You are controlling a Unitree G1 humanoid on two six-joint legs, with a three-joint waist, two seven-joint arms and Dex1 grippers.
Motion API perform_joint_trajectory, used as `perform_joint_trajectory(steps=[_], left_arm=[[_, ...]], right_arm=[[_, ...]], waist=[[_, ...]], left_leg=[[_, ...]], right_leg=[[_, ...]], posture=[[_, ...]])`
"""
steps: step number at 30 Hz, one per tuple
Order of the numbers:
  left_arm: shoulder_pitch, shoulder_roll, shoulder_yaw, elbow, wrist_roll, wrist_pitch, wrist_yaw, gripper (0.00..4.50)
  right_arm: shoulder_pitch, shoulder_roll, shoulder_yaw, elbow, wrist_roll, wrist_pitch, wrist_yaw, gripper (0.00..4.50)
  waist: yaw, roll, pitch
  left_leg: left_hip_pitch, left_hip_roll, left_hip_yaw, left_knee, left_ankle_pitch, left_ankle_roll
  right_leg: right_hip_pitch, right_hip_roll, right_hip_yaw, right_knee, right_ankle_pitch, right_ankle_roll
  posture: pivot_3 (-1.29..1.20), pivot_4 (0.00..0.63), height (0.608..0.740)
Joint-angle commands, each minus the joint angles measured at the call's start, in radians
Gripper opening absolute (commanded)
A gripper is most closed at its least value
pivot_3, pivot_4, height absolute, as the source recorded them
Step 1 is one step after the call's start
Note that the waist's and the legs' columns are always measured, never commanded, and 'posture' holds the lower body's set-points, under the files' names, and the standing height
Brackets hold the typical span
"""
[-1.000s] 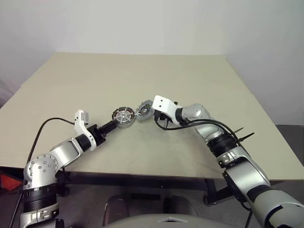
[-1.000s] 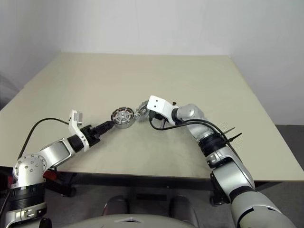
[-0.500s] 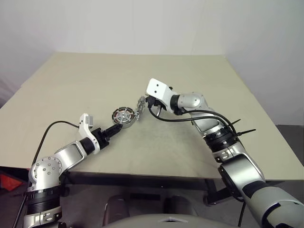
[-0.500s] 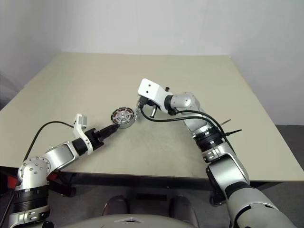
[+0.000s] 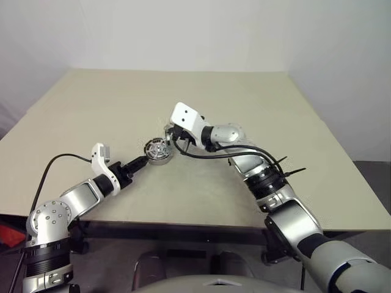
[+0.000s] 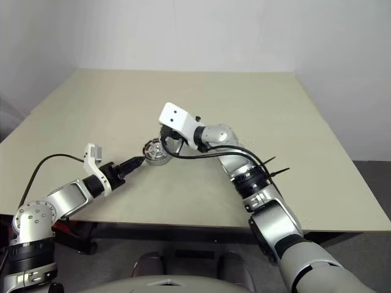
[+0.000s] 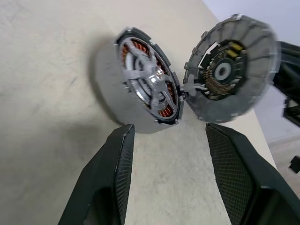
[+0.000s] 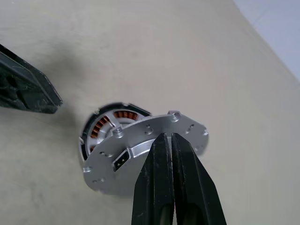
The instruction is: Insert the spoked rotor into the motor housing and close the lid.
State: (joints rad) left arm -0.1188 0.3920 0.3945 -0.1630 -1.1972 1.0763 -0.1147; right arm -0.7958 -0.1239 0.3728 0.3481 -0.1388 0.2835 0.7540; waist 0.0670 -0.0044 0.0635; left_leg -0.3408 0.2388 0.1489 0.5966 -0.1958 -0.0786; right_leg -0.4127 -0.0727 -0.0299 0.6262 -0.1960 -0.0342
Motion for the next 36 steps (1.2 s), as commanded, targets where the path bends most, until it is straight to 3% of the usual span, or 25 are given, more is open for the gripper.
perform_joint_trajectory(steps=[1, 11, 21, 27, 36], left_arm=[[-0.020, 0.014, 0.026, -0.030, -0.024, -0.009, 0.006, 2.56], [-0.015, 0.015, 0.027, -0.042, -0.029, -0.007, 0.010, 2.56], [-0.018, 0.015, 0.024, -0.033, -0.021, -0.010, 0.004, 2.56], [-0.022, 0.012, 0.017, -0.028, -0.017, -0.010, 0.003, 2.56], [-0.010, 0.024, 0.031, -0.038, -0.025, -0.003, 0.003, 2.56]], right_arm=[[-0.006, 0.023, 0.021, 0.102, -0.020, -0.010, -0.031, 0.08], [-0.041, 0.064, -0.002, 0.265, -0.024, -0.085, -0.108, 0.08], [-0.071, 0.102, -0.137, 0.258, 0.086, -0.016, -0.125, 0.08], [-0.006, 0.085, -0.077, 0.125, 0.129, 0.000, 0.047, 0.08], [-0.027, 0.133, -0.054, 0.317, 0.088, -0.092, -0.017, 0.08]], waist=[[0.002, 0.000, 0.000], [-0.001, 0.000, 0.000], [-0.001, 0.001, 0.001], [0.002, 0.001, 0.000], [0.001, 0.001, 0.001]], left_leg=[[0.001, 0.000, 0.000, 0.000, 0.000, 0.000], [0.003, 0.000, -0.001, -0.003, 0.000, 0.000], [0.002, 0.000, 0.000, -0.003, 0.000, 0.000], [0.002, 0.000, 0.000, -0.003, -0.001, 0.000], [0.002, 0.000, 0.000, -0.003, -0.001, 0.000]], right_leg=[[0.001, 0.000, 0.000, 0.000, 0.000, 0.000], [0.004, 0.000, -0.001, -0.002, 0.000, 0.000], [0.003, 0.000, -0.001, -0.003, 0.000, 0.001], [0.003, 0.000, -0.001, -0.003, -0.001, 0.001], [0.003, 0.000, -0.001, -0.003, -0.001, 0.001]], posture=[[0.00, 0.000, 0.740], [0.00, 0.000, 0.740], [0.00, 0.000, 0.740], [0.00, 0.000, 0.740], [0.00, 0.000, 0.740]])
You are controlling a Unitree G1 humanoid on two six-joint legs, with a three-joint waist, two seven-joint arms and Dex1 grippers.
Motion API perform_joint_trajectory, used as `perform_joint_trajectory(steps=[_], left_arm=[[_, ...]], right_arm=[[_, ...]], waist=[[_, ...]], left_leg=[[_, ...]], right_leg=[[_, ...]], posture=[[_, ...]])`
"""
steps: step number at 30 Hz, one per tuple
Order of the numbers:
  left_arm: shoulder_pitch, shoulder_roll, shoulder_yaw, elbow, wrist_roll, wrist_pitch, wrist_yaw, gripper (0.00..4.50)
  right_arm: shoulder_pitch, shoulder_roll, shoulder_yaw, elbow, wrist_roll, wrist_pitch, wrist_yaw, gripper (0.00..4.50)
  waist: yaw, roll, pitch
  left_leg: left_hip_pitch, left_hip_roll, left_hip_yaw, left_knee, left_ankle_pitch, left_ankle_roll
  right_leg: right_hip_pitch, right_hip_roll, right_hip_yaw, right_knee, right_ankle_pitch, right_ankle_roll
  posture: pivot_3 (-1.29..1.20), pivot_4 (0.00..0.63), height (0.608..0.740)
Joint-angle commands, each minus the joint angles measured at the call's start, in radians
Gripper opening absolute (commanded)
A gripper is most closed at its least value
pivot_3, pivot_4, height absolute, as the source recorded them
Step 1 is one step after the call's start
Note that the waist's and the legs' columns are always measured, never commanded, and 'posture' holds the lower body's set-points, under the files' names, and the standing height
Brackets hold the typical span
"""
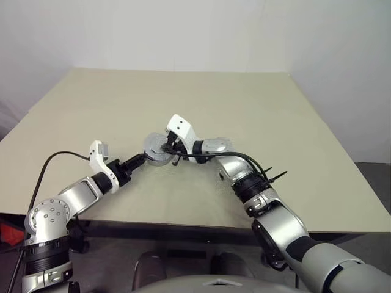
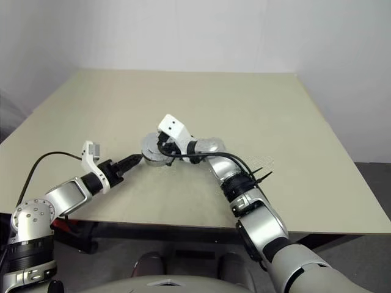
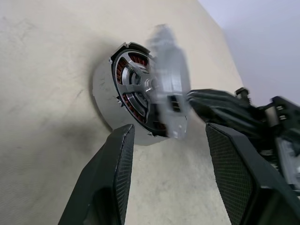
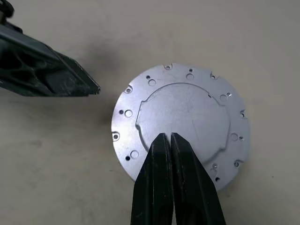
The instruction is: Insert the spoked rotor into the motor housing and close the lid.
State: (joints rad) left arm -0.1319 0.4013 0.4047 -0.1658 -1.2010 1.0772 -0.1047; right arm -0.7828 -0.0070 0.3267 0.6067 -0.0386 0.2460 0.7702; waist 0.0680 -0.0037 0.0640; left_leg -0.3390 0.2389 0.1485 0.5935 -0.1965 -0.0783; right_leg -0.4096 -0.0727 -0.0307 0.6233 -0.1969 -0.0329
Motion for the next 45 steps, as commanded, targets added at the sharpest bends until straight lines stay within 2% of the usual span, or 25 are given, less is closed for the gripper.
perform_joint_trajectory(steps=[1, 8, 11, 18, 24, 25, 26, 31, 37, 45], left_arm=[[0.009, 0.014, 0.022, -0.041, -0.023, -0.004, -0.005, 2.56], [0.026, 0.007, 0.027, -0.066, -0.038, -0.011, 0.018, 2.56], [0.030, 0.014, 0.036, -0.069, -0.045, -0.013, 0.023, 2.56], [0.015, 0.032, 0.049, -0.049, -0.042, -0.018, 0.018, 2.56], [0.000, 0.057, 0.031, -0.045, -0.024, -0.013, -0.015, 2.56], [0.002, 0.071, 0.028, -0.049, -0.017, -0.010, -0.028, 2.56], [0.003, 0.080, 0.025, -0.052, -0.012, -0.009, -0.039, 2.56], [0.017, 0.163, 0.038, -0.056, 0.000, -0.001, -0.111, 2.56], [0.025, 0.200, 0.051, -0.050, 0.000, -0.003, -0.135, 2.56], [0.033, 0.163, 0.021, -0.073, 0.004, -0.003, -0.115, 2.56]], right_arm=[[-0.051, 0.023, -0.012, 0.091, -0.017, -0.071, -0.050, 0.08], [-0.094, 0.057, -0.010, 0.254, -0.051, -0.169, -0.124, 0.08], [-0.089, 0.057, -0.013, 0.267, -0.046, -0.197, -0.108, 0.08], [-0.068, 0.018, 0.002, 0.184, -0.027, -0.196, 0.040, 0.08], [-0.080, 0.034, -0.035, 0.063, 0.035, -0.168, 0.094, 0.08], [-0.082, 0.038, -0.038, 0.069, 0.034, -0.174, 0.084, 0.51], [-0.083, 0.040, -0.040, 0.074, 0.033, -0.179, 0.076, 0.70], [-0.092, 0.059, -0.039, 0.142, 0.009, -0.229, 0.016, 2.36], [-0.128, 0.080, -0.049, 0.251, 0.000, -0.284, -0.041, 4.39], [-0.164, 0.084, -0.028, 0.360, -0.081, -0.387, -0.138, 4.48]], waist=[[-0.001, 0.000, 0.000], [-0.002, 0.000, 0.000], [-0.003, 0.000, 0.000], [0.000, 0.000, 0.000], [-0.002, 0.000, 0.000], [-0.004, 0.000, 0.000], [-0.004, 0.000, 0.000], [-0.004, 0.000, 0.000], [-0.004, 0.000, 0.000], [-0.005, 0.000, 0.000]], left_leg=[[0.000, 0.000, 0.000, 0.000, 0.000, 0.000], [0.000, 0.000, 0.000, 0.000, 0.000, 0.000], [0.001, 0.000, 0.000, 0.000, 0.000, 0.000], [0.001, 0.000, 0.000, 0.000, 0.000, 0.000], [0.000, 0.000, 0.000, 0.000, 0.000, 0.000], [-0.001, 0.000, 0.000, -0.001, 0.000, 0.000], [-0.001, 0.000, 0.000, -0.001, 0.000, 0.000], [-0.005, 0.000, 0.000, -0.002, 0.000, 0.000], [-0.008, 0.000, 0.000, -0.001, 0.000, 0.000], [-0.008, 0.000, 0.000, -0.001, 0.000, 0.000]], right_leg=[[0.000, 0.000, 0.000, 0.000, 0.000, 0.000], [0.000, 0.000, 0.000, 0.000, 0.000, 0.000], [0.000, 0.000, 0.000, 0.000, 0.000, 0.000], [0.001, 0.000, 0.000, 0.000, 0.000, 0.000], [-0.001, 0.000, 0.000, 0.000, 0.000, 0.000], [-0.001, 0.000, 0.000, 0.000, 0.000, 0.000], [-0.002, 0.000, 0.000, 0.000, 0.000, 0.000], [-0.007, 0.000, 0.000, 0.000, 0.002, -0.003], [-0.010, 0.000, 0.000, 0.000, 0.004, -0.007], [-0.010, 0.000, 0.000, 0.000, 0.004, -0.007]], posture=[[0.00, 0.000, 0.740], [0.00, 0.000, 0.740], [0.00, 0.000, 0.740], [0.00, 0.000, 0.740], [0.00, 0.000, 0.740], [0.00, 0.000, 0.740], [0.00, 0.000, 0.740], [0.00, 0.000, 0.740], [0.00, 0.000, 0.740], [0.00, 0.000, 0.740]])
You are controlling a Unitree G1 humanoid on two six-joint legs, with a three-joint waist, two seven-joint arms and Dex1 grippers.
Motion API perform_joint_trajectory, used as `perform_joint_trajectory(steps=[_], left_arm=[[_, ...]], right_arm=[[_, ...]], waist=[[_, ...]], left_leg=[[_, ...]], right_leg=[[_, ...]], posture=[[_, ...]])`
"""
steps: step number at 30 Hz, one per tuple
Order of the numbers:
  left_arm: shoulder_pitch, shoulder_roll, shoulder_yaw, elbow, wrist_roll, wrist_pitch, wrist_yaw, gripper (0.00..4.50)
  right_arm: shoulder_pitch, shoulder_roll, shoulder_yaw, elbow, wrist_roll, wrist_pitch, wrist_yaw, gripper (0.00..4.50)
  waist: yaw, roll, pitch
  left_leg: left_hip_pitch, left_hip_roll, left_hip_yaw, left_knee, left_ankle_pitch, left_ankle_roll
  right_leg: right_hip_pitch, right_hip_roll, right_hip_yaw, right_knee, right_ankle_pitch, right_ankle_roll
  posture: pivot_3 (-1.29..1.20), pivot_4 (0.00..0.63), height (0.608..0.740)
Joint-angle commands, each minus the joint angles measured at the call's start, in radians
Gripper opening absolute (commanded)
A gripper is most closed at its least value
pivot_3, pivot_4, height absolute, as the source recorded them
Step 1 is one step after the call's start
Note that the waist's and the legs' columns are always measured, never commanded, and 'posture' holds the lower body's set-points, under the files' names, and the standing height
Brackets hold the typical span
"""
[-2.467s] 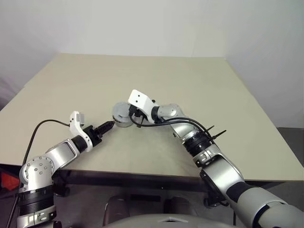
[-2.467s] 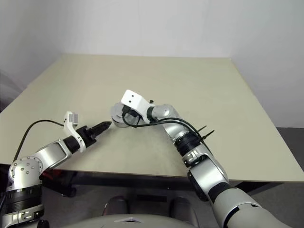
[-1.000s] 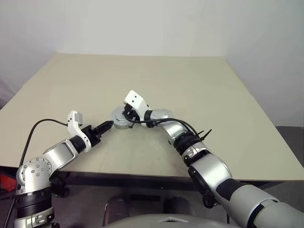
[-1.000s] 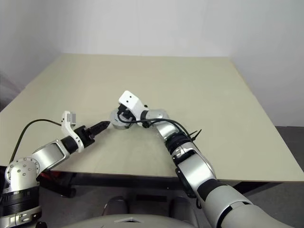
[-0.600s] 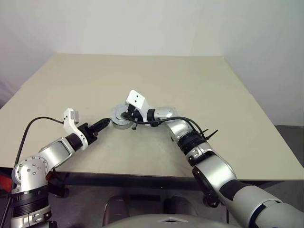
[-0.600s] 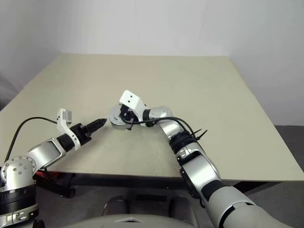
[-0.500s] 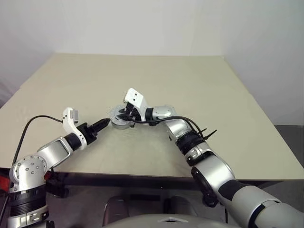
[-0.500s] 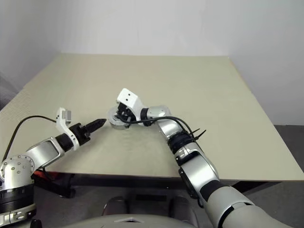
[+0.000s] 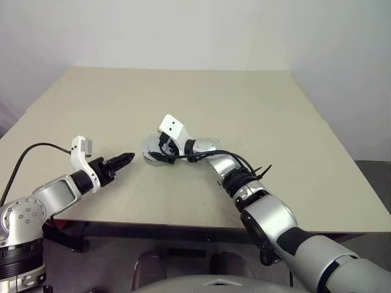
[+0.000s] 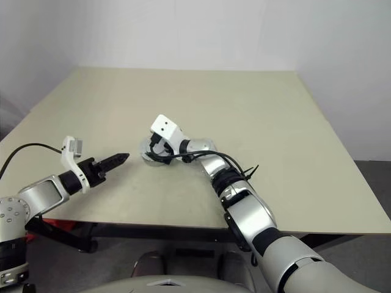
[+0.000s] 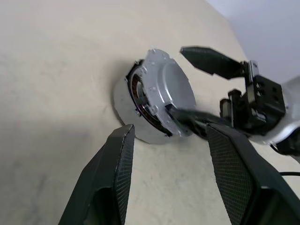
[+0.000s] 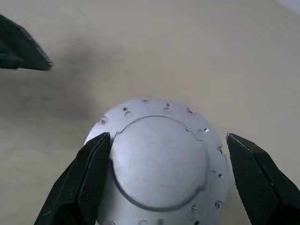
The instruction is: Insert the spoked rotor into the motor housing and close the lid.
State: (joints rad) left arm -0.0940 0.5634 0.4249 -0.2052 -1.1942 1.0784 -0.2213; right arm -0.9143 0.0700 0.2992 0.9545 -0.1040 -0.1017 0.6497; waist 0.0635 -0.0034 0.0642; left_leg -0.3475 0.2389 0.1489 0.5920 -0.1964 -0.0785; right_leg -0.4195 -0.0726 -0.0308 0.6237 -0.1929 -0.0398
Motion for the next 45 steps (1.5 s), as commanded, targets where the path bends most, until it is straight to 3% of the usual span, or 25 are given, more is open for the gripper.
perform_joint_trajectory(steps=[1, 15, 21, 34, 45], left_arm=[[-0.008, 0.002, 0.002, -0.030, -0.002, -0.003, 0.003, 2.56], [-0.020, 0.039, 0.036, 0.001, 0.004, -0.003, 0.006, 2.56], [-0.021, 0.049, 0.049, 0.006, 0.005, -0.004, 0.003, 2.56], [-0.002, 0.104, 0.095, 0.036, 0.044, -0.015, -0.051, 2.56], [0.034, 0.069, 0.093, -0.001, 0.055, -0.017, -0.054, 2.56]], right_arm=[[-0.033, 0.010, -0.006, 0.021, -0.015, -0.040, -0.018, 4.48], [-0.018, 0.030, -0.048, 0.085, -0.006, 0.005, -0.023, 4.48], [-0.027, 0.029, -0.056, 0.089, -0.009, 0.020, -0.018, 3.15], [-0.018, -0.001, -0.034, 0.034, -0.023, 0.057, 0.057, 3.15], [-0.002, -0.010, -0.027, -0.010, -0.023, 0.132, 0.105, 3.15]], waist=[[-0.001, 0.000, 0.000], [-0.019, 0.000, 0.000], [-0.017, 0.000, 0.000], [-0.015, 0.000, 0.000], [-0.013, 0.000, 0.000]], left_leg=[[0.000, 0.000, 0.000, 0.000, 0.000, 0.000], [0.000, 0.000, 0.000, 0.000, 0.000, 0.000], [0.000, 0.000, 0.000, 0.001, 0.000, 0.000], [-0.001, 0.000, 0.000, 0.001, 0.000, 0.000], [-0.001, 0.000, 0.000, 0.002, 0.000, 0.001]], right_leg=[[0.000, 0.000, 0.000, 0.000, 0.000, 0.000], [0.000, 0.000, 0.000, 0.001, 0.000, 0.000], [0.000, 0.000, 0.000, 0.001, 0.000, 0.000], [0.001, 0.000, 0.000, 0.000, 0.000, 0.000], [0.001, 0.000, 0.000, 0.000, 0.000, 0.000]], posture=[[0.00, 0.000, 0.740], [0.00, 0.000, 0.740], [0.00, 0.000, 0.740], [0.00, 0.000, 0.740], [0.00, 0.000, 0.740]])
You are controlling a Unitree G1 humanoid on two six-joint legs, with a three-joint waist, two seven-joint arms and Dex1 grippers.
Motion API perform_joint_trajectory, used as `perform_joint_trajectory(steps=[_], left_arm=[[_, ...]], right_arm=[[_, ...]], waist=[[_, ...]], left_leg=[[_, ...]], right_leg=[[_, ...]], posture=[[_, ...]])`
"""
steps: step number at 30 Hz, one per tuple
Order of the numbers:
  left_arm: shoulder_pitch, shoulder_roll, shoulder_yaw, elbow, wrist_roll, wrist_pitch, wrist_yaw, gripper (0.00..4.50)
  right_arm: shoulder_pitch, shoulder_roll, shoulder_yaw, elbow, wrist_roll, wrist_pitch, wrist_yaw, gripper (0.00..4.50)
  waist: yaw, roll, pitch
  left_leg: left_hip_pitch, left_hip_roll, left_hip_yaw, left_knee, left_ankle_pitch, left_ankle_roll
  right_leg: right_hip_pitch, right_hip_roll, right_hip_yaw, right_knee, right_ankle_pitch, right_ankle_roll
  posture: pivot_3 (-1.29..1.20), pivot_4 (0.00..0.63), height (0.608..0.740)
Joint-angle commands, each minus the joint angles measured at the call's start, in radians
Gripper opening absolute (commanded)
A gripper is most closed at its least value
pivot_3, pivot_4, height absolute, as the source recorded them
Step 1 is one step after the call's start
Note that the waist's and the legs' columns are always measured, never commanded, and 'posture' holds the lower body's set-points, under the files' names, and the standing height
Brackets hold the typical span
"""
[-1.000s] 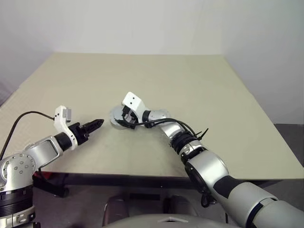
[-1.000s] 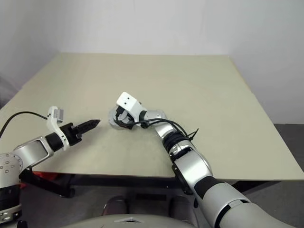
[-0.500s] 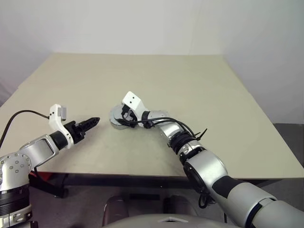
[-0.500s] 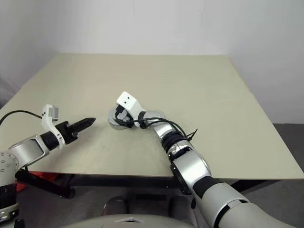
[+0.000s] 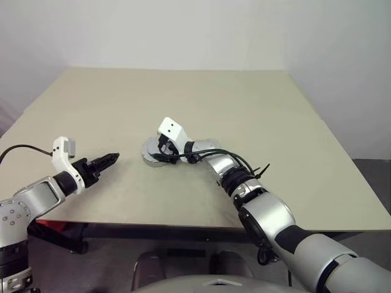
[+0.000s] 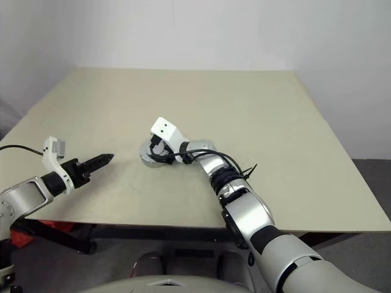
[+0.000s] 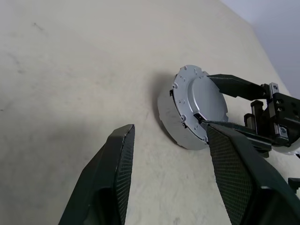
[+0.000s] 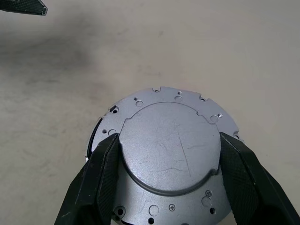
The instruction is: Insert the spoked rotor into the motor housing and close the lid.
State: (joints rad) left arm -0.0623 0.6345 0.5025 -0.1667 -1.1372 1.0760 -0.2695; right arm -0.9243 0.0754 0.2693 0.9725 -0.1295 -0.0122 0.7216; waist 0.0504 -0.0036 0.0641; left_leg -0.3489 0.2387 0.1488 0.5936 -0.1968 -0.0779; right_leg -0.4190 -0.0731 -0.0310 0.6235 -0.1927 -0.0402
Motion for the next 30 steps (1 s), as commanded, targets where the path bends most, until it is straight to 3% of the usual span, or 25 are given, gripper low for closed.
perform_joint_trajectory(steps=[1, 17, 30], left_arm=[[0.005, -0.004, 0.016, -0.041, -0.002, -0.014, -0.005, 2.56], [0.010, -0.033, 0.002, -0.053, 0.019, -0.016, 0.006, 2.56], [0.017, -0.039, -0.005, -0.056, 0.027, -0.015, 0.008, 2.56]], right_arm=[[0.009, -0.016, 0.002, -0.036, 0.007, 0.055, 0.042, 3.15], [0.048, -0.008, -0.015, -0.183, 0.078, 0.223, 0.136, 3.15], [0.049, -0.012, -0.004, -0.178, 0.058, 0.206, 0.109, 3.15]], waist=[[0.000, 0.000, 0.000], [-0.005, 0.000, 0.000], [-0.006, 0.000, 0.000]], left_leg=[[0.000, 0.000, 0.000, 0.000, 0.000, 0.000], [0.000, 0.000, 0.000, 0.000, 0.000, 0.000], [0.001, 0.000, 0.000, 0.000, 0.000, 0.000]], right_leg=[[0.000, 0.000, 0.000, 0.000, 0.000, 0.000], [0.000, 0.000, 0.000, 0.000, 0.000, 0.000], [0.000, 0.000, 0.000, 0.000, 0.000, 0.000]], posture=[[0.00, 0.000, 0.740], [0.00, 0.000, 0.740], [0.00, 0.000, 0.740]])
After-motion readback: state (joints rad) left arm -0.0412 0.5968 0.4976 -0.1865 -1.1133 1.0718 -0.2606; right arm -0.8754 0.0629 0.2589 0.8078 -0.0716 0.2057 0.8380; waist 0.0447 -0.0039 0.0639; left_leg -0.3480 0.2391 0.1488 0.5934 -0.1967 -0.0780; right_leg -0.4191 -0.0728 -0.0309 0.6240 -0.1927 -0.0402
